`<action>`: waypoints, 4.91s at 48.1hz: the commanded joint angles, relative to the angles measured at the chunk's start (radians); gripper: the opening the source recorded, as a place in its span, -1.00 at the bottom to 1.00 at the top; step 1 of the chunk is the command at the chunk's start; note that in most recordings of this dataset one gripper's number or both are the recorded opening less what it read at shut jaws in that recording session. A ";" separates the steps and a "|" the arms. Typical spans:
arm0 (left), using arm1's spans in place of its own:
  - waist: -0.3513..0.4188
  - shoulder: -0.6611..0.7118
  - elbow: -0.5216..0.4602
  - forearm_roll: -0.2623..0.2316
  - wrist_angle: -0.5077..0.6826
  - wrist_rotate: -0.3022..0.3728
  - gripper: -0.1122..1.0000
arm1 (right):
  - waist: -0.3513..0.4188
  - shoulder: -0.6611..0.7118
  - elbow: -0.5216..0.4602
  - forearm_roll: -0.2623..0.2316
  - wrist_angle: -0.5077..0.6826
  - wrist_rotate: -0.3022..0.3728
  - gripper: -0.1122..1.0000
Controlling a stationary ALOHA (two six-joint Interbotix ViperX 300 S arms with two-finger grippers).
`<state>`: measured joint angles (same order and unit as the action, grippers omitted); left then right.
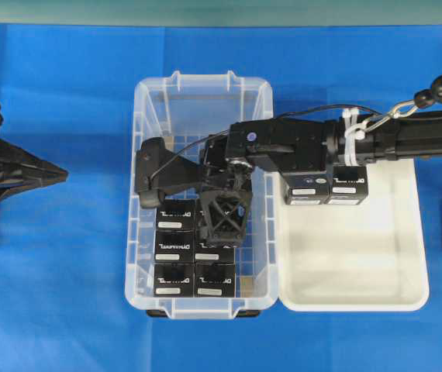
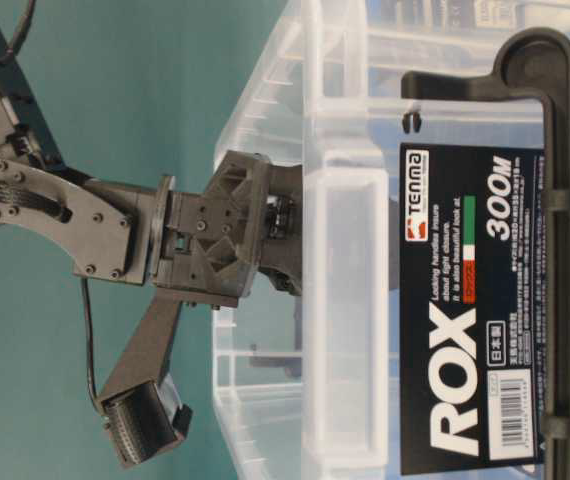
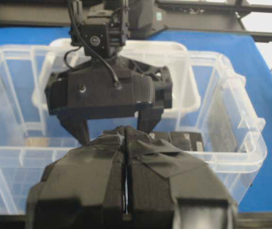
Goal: Pick the box from inside the plastic case
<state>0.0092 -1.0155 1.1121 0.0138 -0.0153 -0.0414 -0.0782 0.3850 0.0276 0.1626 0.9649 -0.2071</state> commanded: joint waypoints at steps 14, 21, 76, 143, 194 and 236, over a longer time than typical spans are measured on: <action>0.002 0.011 -0.028 0.003 -0.005 -0.002 -0.88 | -0.015 0.031 0.005 -0.018 -0.021 -0.005 0.99; 0.002 0.011 -0.029 0.003 -0.005 -0.002 -0.88 | -0.023 0.035 0.017 -0.018 -0.041 -0.020 0.99; 0.002 0.008 -0.029 0.003 -0.005 -0.002 -0.88 | -0.081 -0.265 -0.213 -0.077 0.282 0.015 0.27; 0.011 0.011 -0.031 0.003 -0.005 -0.028 -0.88 | 0.107 -0.520 0.699 -0.091 -0.316 0.238 0.27; 0.009 0.012 -0.029 0.003 -0.005 -0.028 -0.88 | 0.081 -0.446 0.695 -0.126 -0.385 0.209 0.27; 0.009 0.006 -0.032 0.003 -0.006 -0.028 -0.88 | 0.041 -0.698 0.644 -0.127 -0.379 0.232 0.93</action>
<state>0.0184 -1.0124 1.1106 0.0138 -0.0153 -0.0690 -0.0215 -0.2424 0.6934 0.0353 0.5875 0.0199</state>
